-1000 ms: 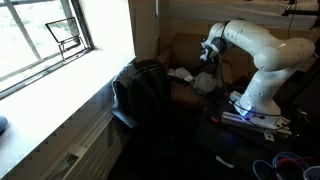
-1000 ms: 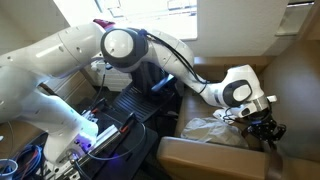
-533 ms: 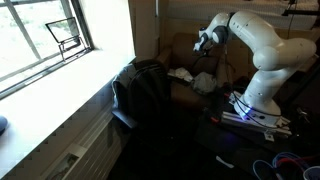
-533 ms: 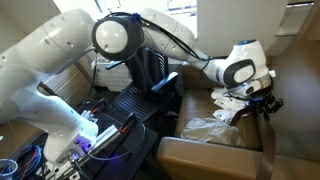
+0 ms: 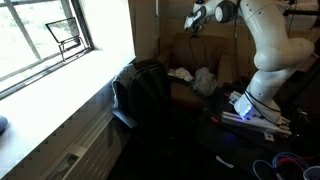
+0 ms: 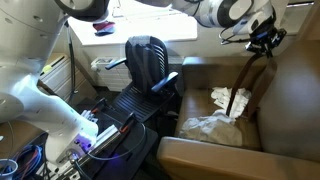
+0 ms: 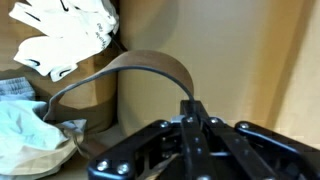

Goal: Take the belt from the brown couch and put it at the back of the black chair

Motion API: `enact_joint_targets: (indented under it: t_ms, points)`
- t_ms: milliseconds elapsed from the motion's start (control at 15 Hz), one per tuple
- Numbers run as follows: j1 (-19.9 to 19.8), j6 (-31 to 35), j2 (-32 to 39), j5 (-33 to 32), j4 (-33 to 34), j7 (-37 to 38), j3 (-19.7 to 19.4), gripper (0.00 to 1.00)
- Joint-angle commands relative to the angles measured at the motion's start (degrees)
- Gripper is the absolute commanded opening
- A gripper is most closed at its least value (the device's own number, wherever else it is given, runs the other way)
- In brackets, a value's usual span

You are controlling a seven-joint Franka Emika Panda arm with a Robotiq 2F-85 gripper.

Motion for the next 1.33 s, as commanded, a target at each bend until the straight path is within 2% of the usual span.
enact_joint_targets:
  t_ms: [0,267,333,467,533,667,800,933,1267]
  points:
    - [8.0,0.2,-8.6,-3.6,-6.3,7.5,-5.7,0.01]
    - [19.2,-3.2,-13.5,-8.4,-5.9,20.1,-13.7,0.01]
    - [22.3,-6.7,-14.7,-10.2,-5.5,21.5,-15.4,0.01]
    - [28.0,-18.1,-16.9,-13.3,-5.2,19.9,-15.9,0.01]
    - [23.2,-11.5,-13.5,-10.8,-2.3,19.5,-14.7,0.05]
    - [27.5,-17.6,-15.2,-12.0,-2.5,19.6,-15.4,0.05]
    - [28.5,-18.6,-15.5,-12.1,-2.8,19.6,-15.7,0.01]
    - [30.3,-18.6,-15.5,-15.0,-2.8,20.8,-17.6,0.01]
    - [40.1,-21.4,-16.5,-27.9,0.0,25.7,-24.4,0.01]
